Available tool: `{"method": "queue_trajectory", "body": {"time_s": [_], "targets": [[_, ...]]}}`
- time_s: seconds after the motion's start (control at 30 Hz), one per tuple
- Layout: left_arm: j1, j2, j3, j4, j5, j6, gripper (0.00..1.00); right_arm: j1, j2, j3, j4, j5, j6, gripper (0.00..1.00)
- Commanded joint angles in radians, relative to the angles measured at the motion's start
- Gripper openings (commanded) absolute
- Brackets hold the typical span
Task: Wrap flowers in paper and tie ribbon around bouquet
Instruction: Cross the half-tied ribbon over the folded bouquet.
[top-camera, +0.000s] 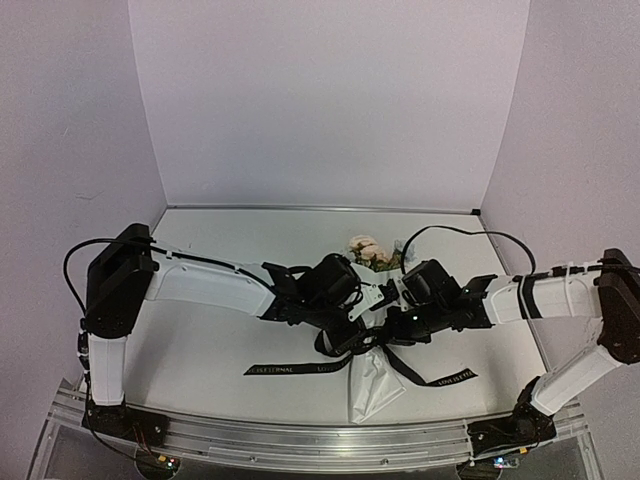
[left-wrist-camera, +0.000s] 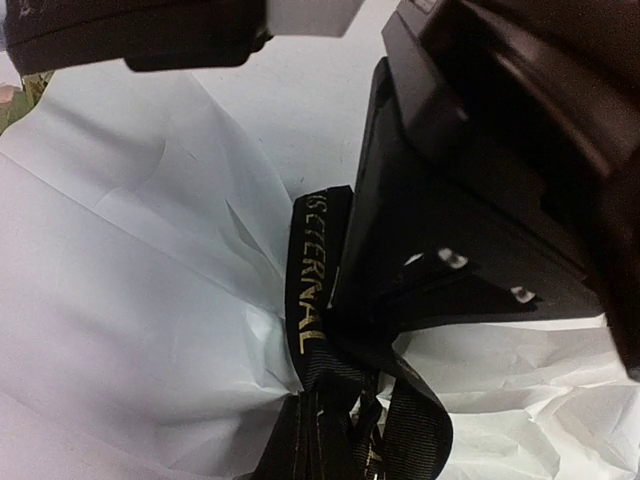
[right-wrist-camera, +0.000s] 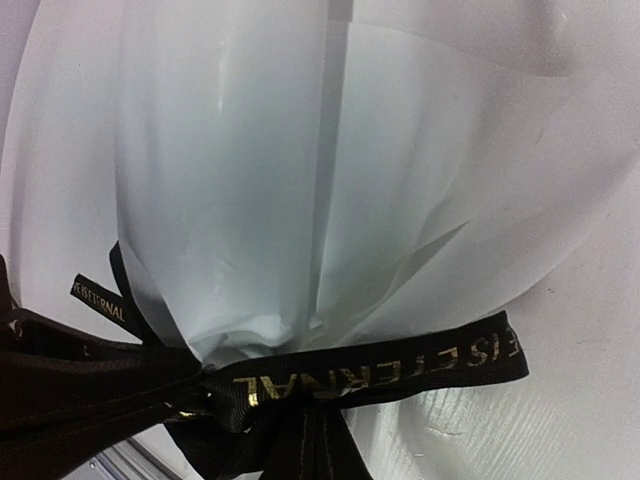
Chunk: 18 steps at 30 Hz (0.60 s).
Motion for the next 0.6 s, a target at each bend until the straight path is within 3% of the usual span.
{"method": "queue_trajectory", "body": {"time_s": [0.0,0.57], "targets": [[0.004,-0.08,-0.016,0.061,0.02,-0.005,0.0,-0.007,0.017,-0.008,0.076,-0.02,0.001,0.0],[0.005,-0.129,-0.072,0.12,0.035,-0.027,0.0,-0.007,0.037,-0.025,0.121,0.009,-0.014,0.0]]}}
